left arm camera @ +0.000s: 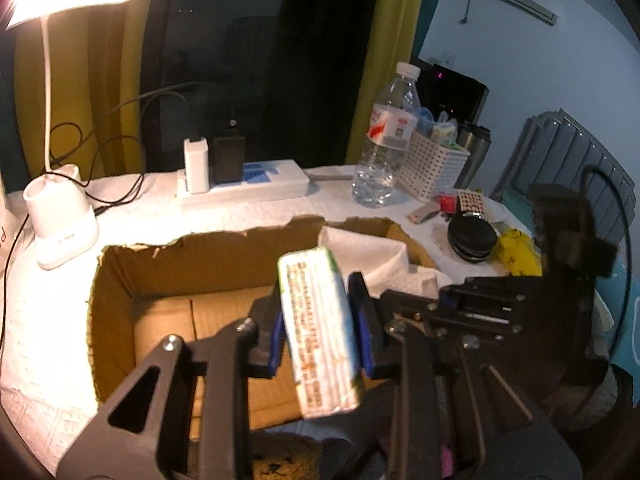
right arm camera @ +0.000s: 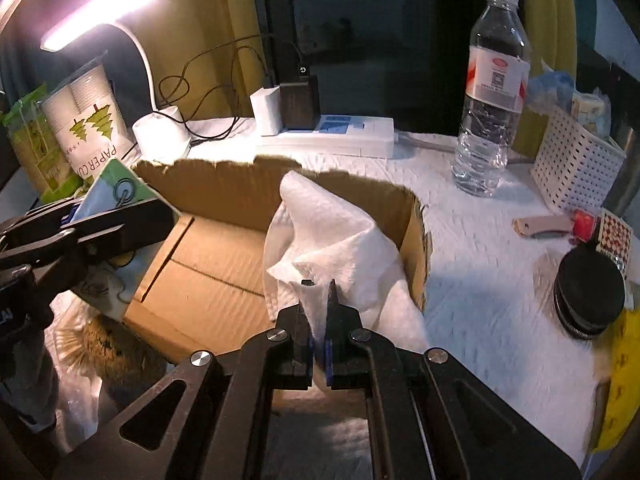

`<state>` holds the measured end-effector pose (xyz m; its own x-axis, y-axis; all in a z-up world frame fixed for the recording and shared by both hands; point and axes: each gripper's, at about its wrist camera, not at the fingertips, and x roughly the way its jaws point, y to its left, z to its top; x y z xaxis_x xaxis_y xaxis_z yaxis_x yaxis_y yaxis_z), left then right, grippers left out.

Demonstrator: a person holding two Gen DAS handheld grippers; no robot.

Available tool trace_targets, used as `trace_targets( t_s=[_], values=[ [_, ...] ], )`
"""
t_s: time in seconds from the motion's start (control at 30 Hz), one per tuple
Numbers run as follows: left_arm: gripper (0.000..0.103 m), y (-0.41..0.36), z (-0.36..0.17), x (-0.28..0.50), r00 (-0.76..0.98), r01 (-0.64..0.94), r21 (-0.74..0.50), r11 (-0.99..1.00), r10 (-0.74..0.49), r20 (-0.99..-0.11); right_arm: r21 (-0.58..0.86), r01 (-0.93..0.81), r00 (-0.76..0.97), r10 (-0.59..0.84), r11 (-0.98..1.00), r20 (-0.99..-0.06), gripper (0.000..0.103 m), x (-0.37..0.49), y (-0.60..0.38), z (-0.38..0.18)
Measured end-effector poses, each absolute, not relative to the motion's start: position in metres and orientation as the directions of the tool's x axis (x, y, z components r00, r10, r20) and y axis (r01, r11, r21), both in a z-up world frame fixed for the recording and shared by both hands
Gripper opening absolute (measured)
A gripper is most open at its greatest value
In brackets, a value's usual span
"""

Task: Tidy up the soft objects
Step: 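Lower the carton into the box with the left tool while the right tool releases the towel, then grasp the white cloth strip with the right tool while the left tool reaches the pink slipper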

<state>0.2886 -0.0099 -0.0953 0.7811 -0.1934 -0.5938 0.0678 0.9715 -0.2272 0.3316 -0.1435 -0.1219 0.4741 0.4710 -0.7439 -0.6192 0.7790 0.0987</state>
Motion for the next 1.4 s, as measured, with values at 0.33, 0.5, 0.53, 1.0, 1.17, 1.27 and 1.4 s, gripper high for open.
trace_targets(
  t_s=[0.33, 0.5, 0.53, 1.0, 1.17, 1.27, 1.4],
  values=[
    [0.040, -0.014, -0.100, 0.293, 0.752, 0.071, -0.256, 0.964, -0.220, -0.621, 0.075, -0.612, 0.532, 0.480, 0.788, -0.697, 0.041, 0.313, -0.159, -0.098],
    [0.062, -0.017, -0.095, 0.288, 0.759, 0.082, -0.263, 0.961, -0.231, -0.609, 0.047, -0.595, 0.564, 0.458, 0.802, -0.687, 0.041, 0.302, -0.168, -0.090],
    [0.062, -0.018, -0.094, 0.286, 0.761, 0.082, -0.257, 0.963, -0.227, -0.608, 0.047, -0.590, 0.568, 0.455, 0.806, -0.686, 0.041, 0.301, -0.171, -0.090],
    [0.066, -0.020, -0.075, 0.243, 0.791, 0.101, -0.231, 0.968, -0.219, -0.571, 0.041, -0.552, 0.615, 0.440, 0.833, -0.655, 0.042, 0.262, -0.185, -0.070],
    [0.069, -0.020, -0.073, 0.230, 0.793, 0.110, -0.238, 0.965, -0.230, -0.564, 0.045, -0.539, 0.621, 0.433, 0.841, -0.653, 0.042, 0.249, -0.189, -0.068],
    [0.070, -0.020, -0.073, 0.223, 0.793, 0.119, -0.240, 0.963, -0.238, -0.560, 0.046, -0.527, 0.624, 0.423, 0.849, -0.657, 0.042, 0.242, -0.193, -0.068],
    [0.070, -0.021, -0.075, 0.214, 0.792, 0.128, -0.243, 0.962, -0.246, -0.558, 0.053, -0.507, 0.626, 0.410, 0.860, -0.664, 0.042, 0.234, -0.199, -0.069]
  ],
)
